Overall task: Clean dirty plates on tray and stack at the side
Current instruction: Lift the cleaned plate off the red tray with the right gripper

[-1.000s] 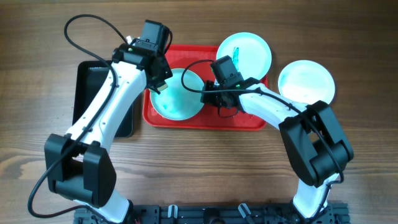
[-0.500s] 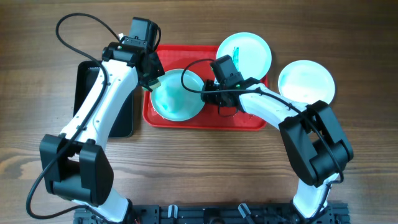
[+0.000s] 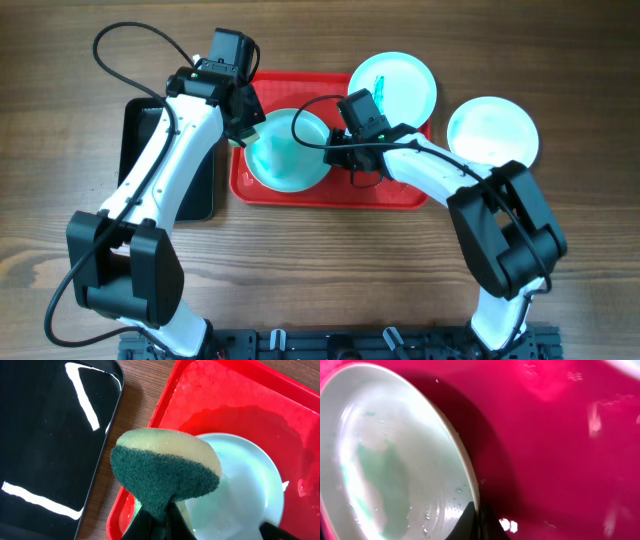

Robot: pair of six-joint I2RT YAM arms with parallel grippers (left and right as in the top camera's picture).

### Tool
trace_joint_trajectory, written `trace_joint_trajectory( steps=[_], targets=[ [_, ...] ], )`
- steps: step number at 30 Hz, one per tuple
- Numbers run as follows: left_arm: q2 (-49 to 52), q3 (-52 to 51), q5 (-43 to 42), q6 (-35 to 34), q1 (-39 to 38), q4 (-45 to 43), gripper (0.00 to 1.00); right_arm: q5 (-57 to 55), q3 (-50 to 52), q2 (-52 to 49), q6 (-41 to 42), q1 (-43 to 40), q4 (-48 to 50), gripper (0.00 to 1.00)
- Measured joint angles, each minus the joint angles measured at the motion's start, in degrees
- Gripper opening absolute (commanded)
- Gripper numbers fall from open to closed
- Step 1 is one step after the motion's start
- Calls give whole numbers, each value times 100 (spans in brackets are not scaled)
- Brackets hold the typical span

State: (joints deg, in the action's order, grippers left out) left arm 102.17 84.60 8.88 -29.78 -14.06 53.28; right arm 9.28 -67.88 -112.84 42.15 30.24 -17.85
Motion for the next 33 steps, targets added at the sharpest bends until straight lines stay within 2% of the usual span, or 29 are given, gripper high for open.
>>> trace_joint_trajectory(
  steps=[6, 10, 14, 18, 24, 29, 33],
  targets=[
    [0, 0, 0, 0, 0, -15, 4, -922, 0, 446, -404, 96, -369, 4],
    [31, 0, -22, 2, 0, -15, 4, -2470, -11, 1141, -1073, 540, -632, 4],
    [140, 0, -87, 7, 0, -15, 4, -3930, -13, 1388, -1759, 1049, -656, 4],
    [212, 0, -146, 20, 0, -15, 4, -5482, -15, 1401, -2677, 1563, -446, 4],
    [214, 0, -151, 20, 0, -15, 4, -7208, -20, 1405, -4006, 2057, 313, 4],
    [214, 0, -151, 20, 0, -15, 4, -7956, -20, 1405, -4885, 2288, 787, 4],
    [214, 0, -151, 20, 0, -15, 4, -8240, -20, 1408, -5226, 2337, 855, 4]
  ],
)
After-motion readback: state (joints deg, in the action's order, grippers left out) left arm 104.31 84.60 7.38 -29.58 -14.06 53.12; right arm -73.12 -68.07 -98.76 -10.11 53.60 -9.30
